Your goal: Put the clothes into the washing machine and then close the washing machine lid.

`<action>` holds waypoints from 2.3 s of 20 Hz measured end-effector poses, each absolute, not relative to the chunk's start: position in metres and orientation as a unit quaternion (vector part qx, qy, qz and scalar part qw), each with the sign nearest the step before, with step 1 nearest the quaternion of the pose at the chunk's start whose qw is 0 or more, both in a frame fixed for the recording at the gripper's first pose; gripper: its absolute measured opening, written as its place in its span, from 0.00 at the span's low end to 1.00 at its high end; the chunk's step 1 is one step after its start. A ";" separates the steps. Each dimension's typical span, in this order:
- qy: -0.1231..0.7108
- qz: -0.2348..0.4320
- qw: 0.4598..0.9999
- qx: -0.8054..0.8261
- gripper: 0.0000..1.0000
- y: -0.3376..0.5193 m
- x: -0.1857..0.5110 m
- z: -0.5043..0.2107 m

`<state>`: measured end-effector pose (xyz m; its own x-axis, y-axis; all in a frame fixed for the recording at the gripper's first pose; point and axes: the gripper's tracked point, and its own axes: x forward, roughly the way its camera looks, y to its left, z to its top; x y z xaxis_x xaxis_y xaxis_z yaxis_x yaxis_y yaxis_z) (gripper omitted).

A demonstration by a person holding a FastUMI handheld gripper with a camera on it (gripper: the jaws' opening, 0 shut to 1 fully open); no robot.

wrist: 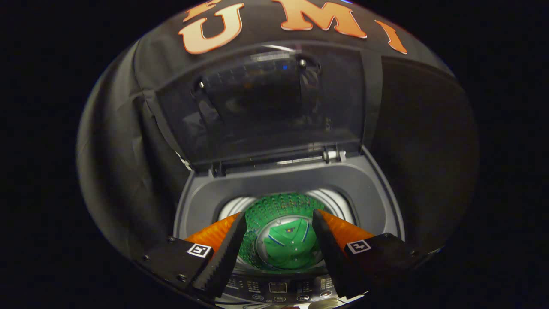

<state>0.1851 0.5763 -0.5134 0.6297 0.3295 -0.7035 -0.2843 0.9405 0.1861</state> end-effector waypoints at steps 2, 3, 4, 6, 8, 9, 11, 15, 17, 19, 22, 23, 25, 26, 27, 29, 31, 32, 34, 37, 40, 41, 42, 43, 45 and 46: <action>0.356 0.184 0.915 0.033 0.99 0.580 0.194 -0.470; 0.336 0.190 0.922 0.030 0.98 0.581 0.201 -0.448; 0.319 0.195 0.927 0.022 0.98 0.581 0.207 -0.426; 0.287 0.205 0.935 0.013 0.98 0.585 0.225 -0.385; 0.258 0.211 0.943 0.010 0.98 0.588 0.249 -0.350; 0.241 0.214 0.947 0.008 0.98 0.590 0.263 -0.336; 0.220 0.218 0.951 0.005 0.98 0.591 0.286 -0.315; 0.208 0.221 0.953 0.002 0.98 0.604 0.340 -0.295; 0.213 0.213 0.954 -0.005 0.98 0.603 0.369 -0.301; 0.223 0.209 0.952 -0.010 0.98 0.603 0.388 -0.313; 0.234 0.201 0.951 -0.021 0.99 0.605 0.414 -0.331; 0.242 0.200 0.949 -0.026 0.98 0.605 0.420 -0.338; 0.254 0.199 0.946 -0.032 0.98 0.609 0.428 -0.349; 0.256 0.199 0.945 -0.036 0.99 0.611 0.432 -0.353; 0.256 0.199 0.945 -0.040 0.99 0.612 0.435 -0.354; 0.255 0.198 0.945 -0.043 0.99 0.614 0.439 -0.359; 0.262 0.194 0.944 -0.043 0.98 0.615 0.443 -0.367; 0.269 0.190 0.943 -0.039 0.98 0.614 0.445 -0.375; 0.294 0.178 0.939 -0.024 0.98 0.613 0.446 -0.394; 0.280 0.170 0.944 -0.023 1.00 0.609 0.447 -0.391; 0.271 0.172 0.947 -0.018 1.00 0.610 0.443 -0.392; 0.260 0.171 0.950 -0.016 0.99 0.608 0.439 -0.389; 0.253 0.168 0.953 -0.012 1.00 0.605 0.432 -0.387; 0.243 0.168 0.955 -0.013 1.00 0.601 0.423 -0.383; 0.235 0.170 0.957 -0.012 1.00 0.596 0.408 -0.380; 0.232 0.172 0.957 -0.012 0.99 0.594 0.401 -0.379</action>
